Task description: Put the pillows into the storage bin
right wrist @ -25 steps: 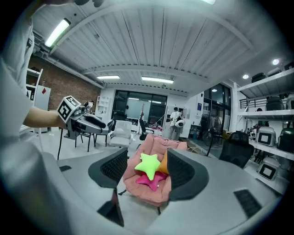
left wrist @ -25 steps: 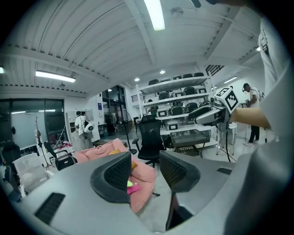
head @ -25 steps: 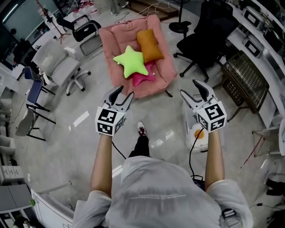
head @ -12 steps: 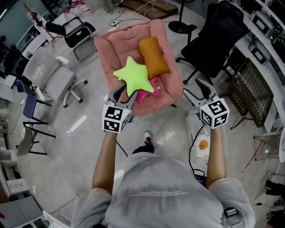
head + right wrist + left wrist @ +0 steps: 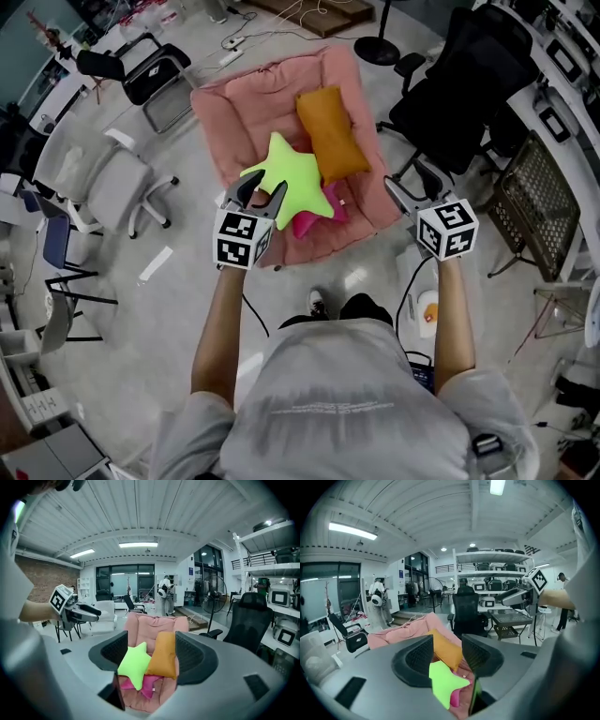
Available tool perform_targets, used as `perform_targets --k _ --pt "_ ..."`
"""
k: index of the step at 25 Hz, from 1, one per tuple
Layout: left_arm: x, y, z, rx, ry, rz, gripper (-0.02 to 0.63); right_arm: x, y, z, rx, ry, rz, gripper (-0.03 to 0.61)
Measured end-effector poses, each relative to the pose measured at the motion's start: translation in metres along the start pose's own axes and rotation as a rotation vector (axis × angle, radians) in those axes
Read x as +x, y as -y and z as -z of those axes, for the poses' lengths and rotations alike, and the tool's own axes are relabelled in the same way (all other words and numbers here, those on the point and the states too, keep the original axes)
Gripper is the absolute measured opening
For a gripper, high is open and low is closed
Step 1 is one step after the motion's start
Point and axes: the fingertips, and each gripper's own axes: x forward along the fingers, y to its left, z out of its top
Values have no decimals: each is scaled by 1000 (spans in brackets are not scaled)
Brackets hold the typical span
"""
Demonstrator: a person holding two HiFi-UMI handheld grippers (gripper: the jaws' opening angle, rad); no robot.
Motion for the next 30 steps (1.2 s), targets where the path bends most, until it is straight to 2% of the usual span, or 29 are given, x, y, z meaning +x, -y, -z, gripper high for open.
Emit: perform_targets --k 4,9,12,14,16,19,23,27,30 --pt "26 -10 17 -64 -36 12 192 33 17 17 23 -61 -3 310" --pt "53 -15 26 -163 -83 -5 192 66 42 31 46 -148 -58 307" --pt "45 35 2 -211 -106 -19 192 23 66 32 73 -183 -101 316" --pt "32 83 -29 -233 -125 -19 192 -23 85 26 99 -216 -123 346" --pt "27 109 -57 -260 -146 -15 192 -44 101 19 128 -261 -153 365" --pt "46 109 -70 -293 -186 -27 193 -17 116 29 195 -334 -232 393" --pt "83 101 -61 -308 -230 -41 209 35 134 66 320 -402 -322 424" --pt "109 100 -50 -328 -272 -42 209 69 146 105 422 -479 -353 446" --pt "122 100 -40 -347 -303 -42 213 84 148 128 435 -518 -367 474"
